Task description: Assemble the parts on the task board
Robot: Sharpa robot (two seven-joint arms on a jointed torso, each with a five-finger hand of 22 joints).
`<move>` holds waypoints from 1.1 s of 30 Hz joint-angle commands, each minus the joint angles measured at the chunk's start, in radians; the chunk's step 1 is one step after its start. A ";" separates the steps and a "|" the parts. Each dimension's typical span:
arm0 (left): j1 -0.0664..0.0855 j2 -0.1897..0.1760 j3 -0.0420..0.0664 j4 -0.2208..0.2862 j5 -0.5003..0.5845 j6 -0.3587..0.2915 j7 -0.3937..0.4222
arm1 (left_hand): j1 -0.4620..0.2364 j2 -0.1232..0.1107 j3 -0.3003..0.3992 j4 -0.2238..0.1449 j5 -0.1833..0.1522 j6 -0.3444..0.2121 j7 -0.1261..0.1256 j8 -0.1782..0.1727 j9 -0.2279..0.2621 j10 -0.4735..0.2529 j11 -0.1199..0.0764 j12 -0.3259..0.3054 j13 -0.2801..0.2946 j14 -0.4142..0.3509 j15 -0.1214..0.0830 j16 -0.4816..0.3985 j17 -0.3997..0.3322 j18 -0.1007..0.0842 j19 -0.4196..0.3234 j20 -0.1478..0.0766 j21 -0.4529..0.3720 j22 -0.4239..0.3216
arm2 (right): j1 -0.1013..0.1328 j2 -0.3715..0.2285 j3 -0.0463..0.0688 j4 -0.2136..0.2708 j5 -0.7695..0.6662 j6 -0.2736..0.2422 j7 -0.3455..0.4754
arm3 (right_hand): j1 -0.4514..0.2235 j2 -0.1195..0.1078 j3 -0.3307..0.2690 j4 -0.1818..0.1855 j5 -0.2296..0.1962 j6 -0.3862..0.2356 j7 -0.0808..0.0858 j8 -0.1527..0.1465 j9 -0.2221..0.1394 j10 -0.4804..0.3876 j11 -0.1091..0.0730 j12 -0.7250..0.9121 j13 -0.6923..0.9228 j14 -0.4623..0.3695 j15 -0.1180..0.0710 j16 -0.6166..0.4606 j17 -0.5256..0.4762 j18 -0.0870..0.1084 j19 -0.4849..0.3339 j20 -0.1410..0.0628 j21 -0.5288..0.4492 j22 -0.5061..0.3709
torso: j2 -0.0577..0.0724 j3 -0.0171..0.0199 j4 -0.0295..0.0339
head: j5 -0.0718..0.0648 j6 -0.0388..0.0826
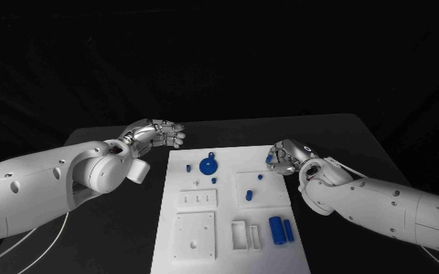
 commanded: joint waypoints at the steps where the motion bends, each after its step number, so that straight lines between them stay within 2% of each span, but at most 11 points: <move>1: 0.001 0.001 0.001 0.002 -0.004 0.017 0.004 | -0.007 0.000 0.002 -0.004 0.006 -0.006 0.027 -0.006 0.001 -0.002 0.004 -0.005 -0.001 0.002 0.002 -0.005 0.001 0.016 -0.009 0.000 0.004 0.014 | -0.001 0.002 0.000 -0.001 0.011 0.020 0.021 | -0.003 -0.009 -0.004 -0.003 0.001 -0.024 0.018 -0.004 -0.001 0.001 0.009 -0.006 0.002 -0.002 0.008 -0.005 0.002 0.205 0.028 0.002 -0.005 0.003 | 0.000 0.0003 0.0000 | 0.000 -0.001; 20: 0.001 0.000 0.001 0.001 -0.005 0.014 0.004 | -0.006 0.000 0.003 -0.005 0.006 -0.007 0.027 -0.007 0.001 -0.002 0.005 -0.006 -0.001 0.002 0.002 -0.005 0.002 0.016 -0.009 0.000 0.004 0.014 | -0.001 0.002 0.000 -0.003 0.039 0.025 0.058 | 0.001 0.002 -0.008 -0.016 0.003 0.003 0.014 0.003 0.002 0.002 0.006 -0.007 0.010 -0.001 0.006 -0.008 0.007 0.204 0.027 0.003 -0.004 0.006 | 0.001 -0.0002 0.0007 | 0.000 -0.002; 33: 0.001 0.000 0.001 0.001 -0.005 0.015 0.002 | -0.006 0.001 0.003 -0.004 0.006 -0.007 0.027 -0.007 0.001 -0.002 0.005 -0.006 -0.001 0.002 0.002 -0.005 0.002 0.016 -0.009 0.000 0.004 0.014 | -0.001 0.006 0.000 -0.012 0.030 0.014 0.054 | 0.004 0.029 0.008 -0.020 0.000 0.065 -0.005 0.027 0.012 0.007 -0.012 -0.013 0.017 0.000 -0.010 -0.012 0.013 0.203 0.027 -0.009 -0.002 0.011 | 0.000 0.0010 0.0003 | 0.001 -0.004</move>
